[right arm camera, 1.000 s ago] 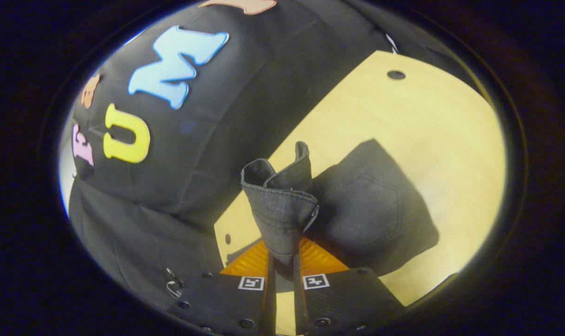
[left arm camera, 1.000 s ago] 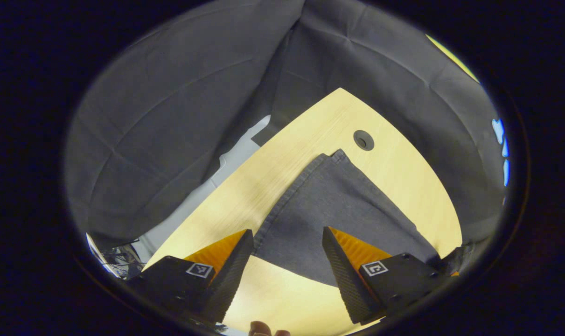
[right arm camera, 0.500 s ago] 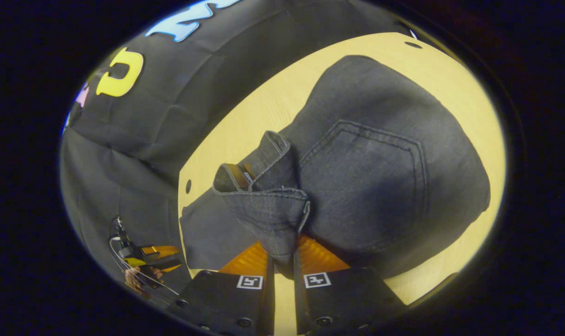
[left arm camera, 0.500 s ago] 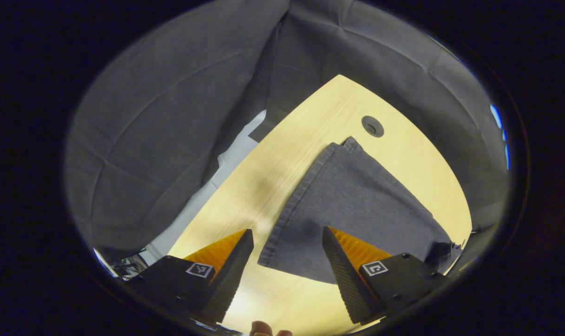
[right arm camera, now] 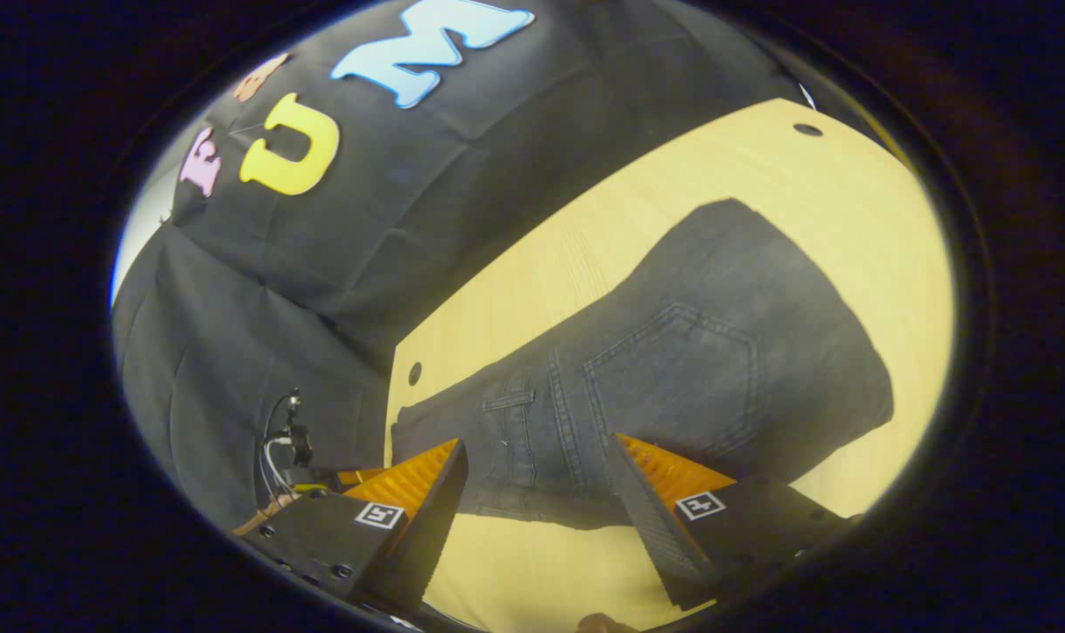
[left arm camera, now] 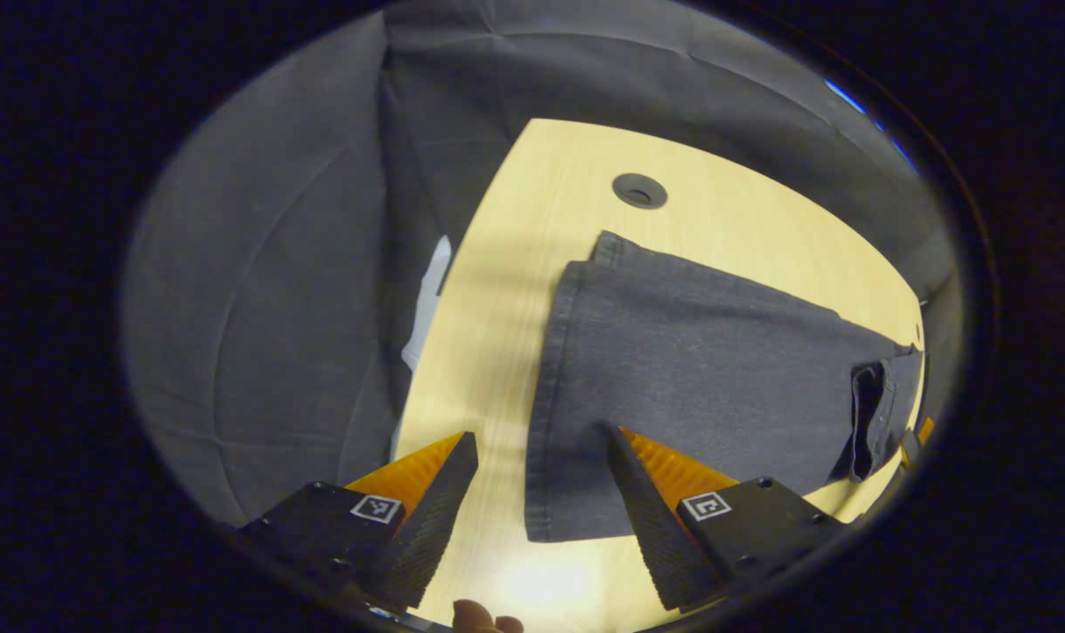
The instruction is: Grasp the waist and the cuffs of the jeans and fold them to make the two legs overlap; first hold the waist and fold one-third of the jeans toward the cuffs, then hold the cuffs and fold the remaining one-third in the same direction to finish folding.
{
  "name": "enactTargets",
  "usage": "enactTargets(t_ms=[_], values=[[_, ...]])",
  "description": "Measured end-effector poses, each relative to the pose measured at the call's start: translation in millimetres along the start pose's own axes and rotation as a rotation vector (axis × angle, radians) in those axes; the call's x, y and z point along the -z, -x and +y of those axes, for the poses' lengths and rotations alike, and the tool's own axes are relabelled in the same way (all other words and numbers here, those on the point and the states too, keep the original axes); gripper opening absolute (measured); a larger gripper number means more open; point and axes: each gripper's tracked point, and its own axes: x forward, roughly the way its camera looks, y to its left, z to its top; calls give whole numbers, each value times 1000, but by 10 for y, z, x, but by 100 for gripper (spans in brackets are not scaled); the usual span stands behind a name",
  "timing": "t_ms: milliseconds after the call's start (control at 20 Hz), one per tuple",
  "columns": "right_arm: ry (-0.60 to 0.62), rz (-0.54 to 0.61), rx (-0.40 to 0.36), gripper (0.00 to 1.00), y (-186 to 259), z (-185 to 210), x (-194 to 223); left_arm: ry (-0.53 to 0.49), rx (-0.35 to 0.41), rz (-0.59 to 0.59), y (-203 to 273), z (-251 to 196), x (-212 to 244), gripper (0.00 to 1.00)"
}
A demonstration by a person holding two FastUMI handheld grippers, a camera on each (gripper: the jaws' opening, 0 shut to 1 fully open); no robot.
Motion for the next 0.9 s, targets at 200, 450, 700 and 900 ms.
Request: enactTargets(t_ms=[200, 450, 700, 900], values=[[26, 23, 36, 96, 261, -187, 61, -51, 27, 37, -514, -154, 12, 98], [40, 62, 75, 96, 392, -335, 247, -7, 19, 60, -399, -161, 99, 99], [31, 60, 76, 96, 365, -337, 219, 10, 53, 43, -392, -471, 98, 23], [28, 69, 79, 96, 437, -393, 219, 100, 68, -2, -344, -434, 82, 10]])
